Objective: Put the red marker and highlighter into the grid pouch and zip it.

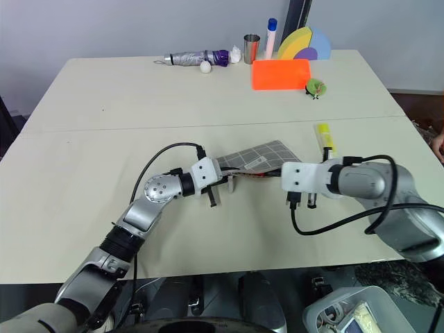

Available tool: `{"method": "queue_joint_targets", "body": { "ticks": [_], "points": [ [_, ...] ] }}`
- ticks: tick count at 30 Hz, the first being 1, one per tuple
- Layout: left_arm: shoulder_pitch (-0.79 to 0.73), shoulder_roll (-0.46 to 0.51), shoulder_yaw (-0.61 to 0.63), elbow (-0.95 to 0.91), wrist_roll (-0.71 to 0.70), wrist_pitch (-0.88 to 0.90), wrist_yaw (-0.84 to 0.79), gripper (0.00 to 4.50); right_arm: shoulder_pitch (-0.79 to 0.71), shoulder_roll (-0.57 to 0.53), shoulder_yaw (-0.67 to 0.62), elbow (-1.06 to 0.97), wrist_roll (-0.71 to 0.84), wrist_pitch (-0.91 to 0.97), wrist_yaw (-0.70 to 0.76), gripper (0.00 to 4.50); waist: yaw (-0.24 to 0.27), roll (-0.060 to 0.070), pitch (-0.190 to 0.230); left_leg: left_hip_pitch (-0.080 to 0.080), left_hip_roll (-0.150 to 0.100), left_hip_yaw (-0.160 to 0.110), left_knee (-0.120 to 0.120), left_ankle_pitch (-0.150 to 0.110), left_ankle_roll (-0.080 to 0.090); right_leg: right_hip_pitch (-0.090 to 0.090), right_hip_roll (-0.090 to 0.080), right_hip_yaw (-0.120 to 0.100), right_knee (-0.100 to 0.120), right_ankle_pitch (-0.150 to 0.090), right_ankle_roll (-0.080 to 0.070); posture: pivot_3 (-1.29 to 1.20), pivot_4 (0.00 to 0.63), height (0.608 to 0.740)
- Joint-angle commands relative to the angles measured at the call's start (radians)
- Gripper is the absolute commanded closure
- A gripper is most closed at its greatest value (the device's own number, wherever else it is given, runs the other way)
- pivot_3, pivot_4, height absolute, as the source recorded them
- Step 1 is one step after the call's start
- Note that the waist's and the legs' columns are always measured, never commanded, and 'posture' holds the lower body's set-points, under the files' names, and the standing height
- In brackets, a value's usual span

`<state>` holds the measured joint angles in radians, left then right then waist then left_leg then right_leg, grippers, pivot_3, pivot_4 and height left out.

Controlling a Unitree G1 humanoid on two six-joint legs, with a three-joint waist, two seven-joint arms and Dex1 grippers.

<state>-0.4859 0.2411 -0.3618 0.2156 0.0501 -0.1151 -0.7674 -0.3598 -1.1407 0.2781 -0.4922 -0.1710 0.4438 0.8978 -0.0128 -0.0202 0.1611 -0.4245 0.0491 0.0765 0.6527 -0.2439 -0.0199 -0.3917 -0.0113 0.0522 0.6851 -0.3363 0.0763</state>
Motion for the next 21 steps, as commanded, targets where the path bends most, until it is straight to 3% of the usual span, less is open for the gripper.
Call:
{"method": "queue_joint_targets", "body": {
  "ticks": [1, 5, 13, 16, 21],
  "points": [
    [-0.013, -0.003, -0.012, -0.051, -0.006, -0.022, -0.023, 4.50, -0.059, 0.053, 0.012, -0.009, -0.031, -0.009, 0.019, 4.18, 0.000, 0.000, 0.000, 0.000, 0.000, 0.000, 0.000, 0.000, 0.000, 0.000, 0.000, 0.000, 0.000, 0.000, 0.000, 0.00, 0.150, 0.740],
    [-0.010, -0.002, -0.007, -0.069, -0.013, -0.009, -0.028, 4.50, -0.086, 0.106, -0.002, -0.010, -0.022, 0.029, 0.049, 4.18, 0.001, 0.000, 0.000, 0.000, 0.000, 0.000, 0.001, 0.000, 0.000, 0.000, 0.000, 0.000, 0.000, 0.000, 0.000, 0.00, 0.150, 0.740],
    [0.009, -0.021, 0.038, -0.091, -0.050, 0.052, 0.007, 4.50, -0.031, 0.115, -0.209, -0.054, 0.099, 0.133, 0.079, 0.26, 0.002, 0.000, 0.000, 0.000, 0.000, 0.000, 0.001, 0.000, 0.000, 0.001, -0.001, 0.000, 0.001, 0.000, 0.000, 0.00, 0.150, 0.740],
    [0.012, -0.042, 0.087, -0.087, -0.082, 0.113, 0.054, 4.50, 0.029, 0.128, -0.402, -0.040, 0.217, 0.252, 0.099, 0.26, 0.004, 0.000, 0.000, 0.000, 0.000, -0.001, 0.002, 0.000, 0.000, 0.001, -0.001, -0.001, 0.001, 0.000, 0.000, 0.00, 0.150, 0.740],
    [-0.011, -0.066, 0.139, -0.047, -0.053, 0.146, 0.181, 4.50, 0.098, 0.206, -0.497, 0.092, 0.249, 0.322, -0.006, 0.26, -0.001, -0.001, 0.000, 0.002, 0.001, -0.001, 0.003, 0.000, 0.001, 0.004, 0.000, 0.000, 0.002, 0.000, 0.000, 0.00, 0.150, 0.740]
  ]
}}
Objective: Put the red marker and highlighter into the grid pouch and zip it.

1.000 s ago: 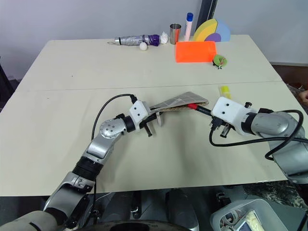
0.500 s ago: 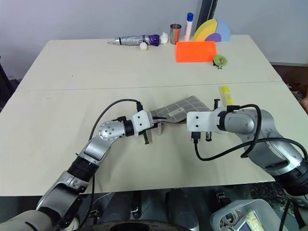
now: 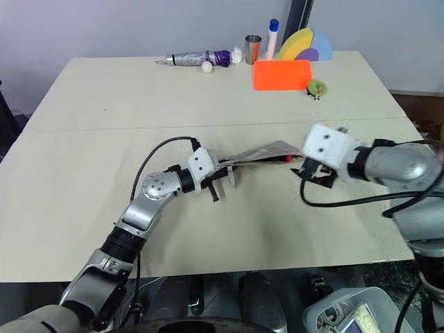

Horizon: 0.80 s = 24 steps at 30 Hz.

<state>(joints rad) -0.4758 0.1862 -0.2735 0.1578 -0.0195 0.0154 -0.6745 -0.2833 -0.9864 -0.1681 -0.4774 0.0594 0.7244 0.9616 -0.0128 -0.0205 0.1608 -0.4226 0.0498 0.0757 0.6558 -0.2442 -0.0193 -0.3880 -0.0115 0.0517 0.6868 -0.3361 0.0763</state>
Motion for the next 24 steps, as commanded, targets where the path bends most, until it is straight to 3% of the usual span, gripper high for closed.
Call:
{"method": "queue_joint_targets", "body": {
  "ticks": [1, 7, 16, 19, 24],
  "points": [
    [-0.031, -0.013, 0.060, 0.024, 0.028, 0.018, 0.117, 4.50, 0.012, 0.097, -0.066, 0.116, 0.032, 0.083, -0.112, 0.26, -0.001, 0.000, 0.000, 0.001, 0.000, 0.000, 0.001, 0.000, 0.000, 0.001, 0.000, 0.000, 0.000, 0.000, 0.000, 0.00, 0.150, 0.740],
    [-0.059, -0.014, 0.066, 0.063, 0.074, 0.005, 0.206, 4.50, -0.136, 0.304, -0.103, 0.409, 0.019, 0.159, -0.382, 0.26, -0.004, 0.001, 0.000, 0.001, 0.000, 0.001, 0.002, 0.000, 0.000, -0.001, 0.001, 0.001, 0.004, 0.000, 0.000, 0.00, 0.150, 0.740],
    [-0.043, -0.018, 0.048, 0.051, 0.086, 0.003, 0.209, 4.50, -0.362, 0.384, -0.124, 0.914, 0.030, -0.035, -0.588, 0.26, 0.001, 0.002, 0.000, -0.001, 0.000, 0.002, 0.002, 0.000, 0.000, -0.003, 0.000, 0.001, 0.003, 0.000, 0.000, 0.00, 0.150, 0.740],
    [-0.040, -0.019, 0.049, 0.044, 0.084, 0.006, 0.208, 4.50, -0.386, 0.383, -0.125, 0.990, 0.040, -0.066, -0.612, 1.07, -0.001, 0.002, 0.000, -0.001, 0.000, 0.003, 0.002, 0.000, 0.000, -0.003, 0.000, 0.001, 0.002, 0.000, 0.000, 0.00, 0.150, 0.740],
    [-0.023, -0.015, 0.052, 0.030, 0.082, 0.014, 0.206, 4.50, -0.383, 0.383, -0.137, 0.997, 0.082, -0.050, -0.607, 3.55, -0.001, 0.002, -0.001, -0.001, 0.000, 0.003, 0.002, 0.000, 0.000, -0.003, 0.000, 0.001, 0.003, 0.000, 0.000, 0.00, 0.150, 0.740]
  ]
}}
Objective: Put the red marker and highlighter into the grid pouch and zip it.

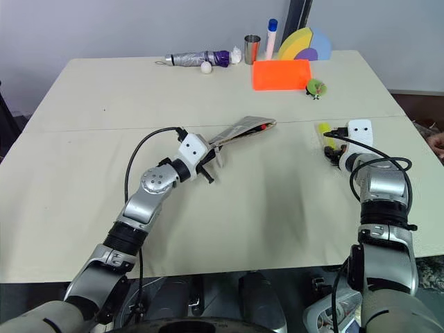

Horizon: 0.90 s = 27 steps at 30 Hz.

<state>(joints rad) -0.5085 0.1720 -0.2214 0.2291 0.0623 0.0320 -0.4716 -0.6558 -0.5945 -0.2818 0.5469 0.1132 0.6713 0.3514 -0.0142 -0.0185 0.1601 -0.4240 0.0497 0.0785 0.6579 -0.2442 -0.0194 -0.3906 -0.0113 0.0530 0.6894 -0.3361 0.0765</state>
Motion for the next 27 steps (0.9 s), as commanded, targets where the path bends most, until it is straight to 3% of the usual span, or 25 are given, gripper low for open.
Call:
{"method": "queue_joint_targets", "body": {
  "ticks": [1, 4, 8, 10, 13, 18, 27],
  "points": [
    [0.012, 0.000, -0.001, -0.045, 0.000, -0.002, 0.002, 4.50, -0.005, -0.011, -0.023, -0.046, 0.034, 0.010, 0.006, 3.65, 0.000, 0.000, 0.000, 0.000, 0.000, 0.000, 0.000, 0.000, 0.000, 0.000, 0.000, 0.000, 0.000, 0.000, 0.000, 0.00, 0.150, 0.740],
    [0.015, 0.000, -0.002, -0.049, -0.003, 0.001, -0.005, 4.50, 0.034, -0.043, 0.006, -0.164, 0.041, 0.040, 0.046, 3.65, 0.000, 0.000, 0.000, 0.000, 0.000, 0.000, 0.000, 0.000, 0.000, 0.000, 0.000, 0.000, 0.000, 0.000, 0.000, 0.00, 0.150, 0.740],
    [0.010, 0.003, -0.002, -0.051, -0.020, -0.002, -0.036, 4.50, 0.222, -0.244, 0.156, -0.550, -0.018, -0.021, 0.255, 3.65, 0.008, 0.005, 0.000, -0.002, 0.000, -0.001, 0.000, 0.000, 0.000, -0.002, 0.000, 0.000, 0.000, 0.000, 0.000, 0.00, 0.150, 0.740],
    [0.003, 0.004, -0.004, -0.047, -0.030, -0.008, -0.059, 4.50, 0.333, -0.354, 0.155, -0.752, 0.021, -0.060, 0.382, 3.65, 0.006, 0.006, 0.000, -0.004, -0.002, -0.001, 0.000, -0.001, 0.002, -0.002, 0.000, 0.000, -0.001, -0.001, 0.002, 0.00, 0.150, 0.740],
    [-0.003, 0.002, -0.015, -0.045, -0.036, -0.021, -0.091, 4.50, 0.426, -0.422, 0.112, -0.918, 0.092, -0.051, 0.476, 3.65, -0.006, 0.005, 0.000, -0.001, 0.000, -0.002, -0.001, -0.001, 0.002, 0.000, 0.000, 0.000, -0.003, -0.001, 0.002, 0.00, 0.150, 0.740],
    [-0.010, -0.010, -0.026, -0.047, -0.044, -0.033, -0.123, 4.50, 0.419, -0.419, 0.119, -1.026, 0.132, 0.034, 0.472, 3.65, -0.001, 0.005, 0.000, 0.001, 0.000, -0.002, 0.001, -0.001, 0.002, 0.003, 0.001, 0.000, -0.002, 0.000, 0.002, 0.00, 0.150, 0.740],
    [-0.010, -0.021, -0.029, -0.064, -0.042, -0.031, -0.137, 4.50, 0.367, -0.418, 0.183, -0.994, 0.119, 0.035, 0.471, 3.65, 0.003, 0.005, 0.000, -0.002, -0.001, -0.002, 0.003, -0.002, 0.003, 0.002, 0.000, 0.000, -0.002, 0.000, 0.002, 0.00, 0.150, 0.740]
  ]
}}
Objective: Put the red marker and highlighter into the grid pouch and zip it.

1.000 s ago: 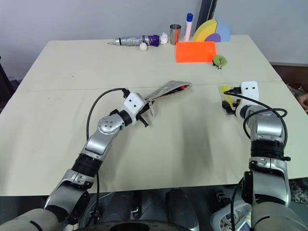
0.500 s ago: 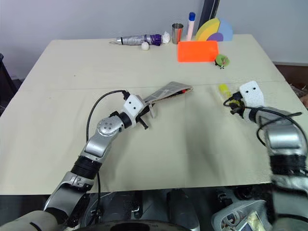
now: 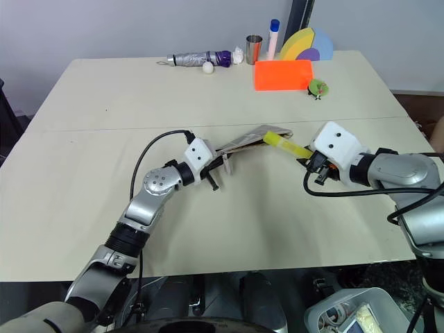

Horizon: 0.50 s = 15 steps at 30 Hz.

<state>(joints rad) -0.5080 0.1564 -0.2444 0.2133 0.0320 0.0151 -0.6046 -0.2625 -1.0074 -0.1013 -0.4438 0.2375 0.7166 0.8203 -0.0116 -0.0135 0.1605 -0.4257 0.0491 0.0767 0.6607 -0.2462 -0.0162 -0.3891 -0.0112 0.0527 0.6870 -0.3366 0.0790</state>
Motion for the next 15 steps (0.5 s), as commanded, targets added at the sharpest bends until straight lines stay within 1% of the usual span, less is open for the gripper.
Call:
{"method": "queue_joint_targets", "body": {
  "ticks": [1, 10, 15],
  "points": [
    [-0.009, -0.005, -0.006, -0.051, -0.012, -0.014, -0.005, 4.50, -0.030, -0.005, 0.008, 0.001, -0.006, -0.013, 0.003, 3.65, 0.000, 0.000, 0.000, 0.000, 0.000, 0.000, 0.000, 0.000, 0.000, 0.000, 0.000, 0.000, 0.000, 0.000, 0.000, 0.00, 0.150, 0.740],
    [0.006, -0.003, -0.006, -0.073, -0.011, -0.009, -0.004, 4.50, -0.049, -0.016, 0.048, 0.015, -0.014, -0.029, 0.031, 3.65, 0.000, 0.000, 0.000, 0.000, 0.000, 0.000, 0.000, 0.000, 0.000, 0.000, 0.000, 0.000, 0.000, 0.000, 0.000, 0.00, 0.150, 0.740],
    [0.010, 0.031, -0.053, -0.083, 0.027, -0.063, -0.036, 4.50, -0.070, -0.060, 0.109, -0.009, -0.055, -0.060, 0.079, 3.65, -0.001, 0.000, 0.000, 0.000, 0.000, 0.000, 0.000, 0.000, 0.000, 0.000, 0.000, 0.000, 0.000, 0.000, 0.000, 0.00, 0.150, 0.740]
  ]
}}
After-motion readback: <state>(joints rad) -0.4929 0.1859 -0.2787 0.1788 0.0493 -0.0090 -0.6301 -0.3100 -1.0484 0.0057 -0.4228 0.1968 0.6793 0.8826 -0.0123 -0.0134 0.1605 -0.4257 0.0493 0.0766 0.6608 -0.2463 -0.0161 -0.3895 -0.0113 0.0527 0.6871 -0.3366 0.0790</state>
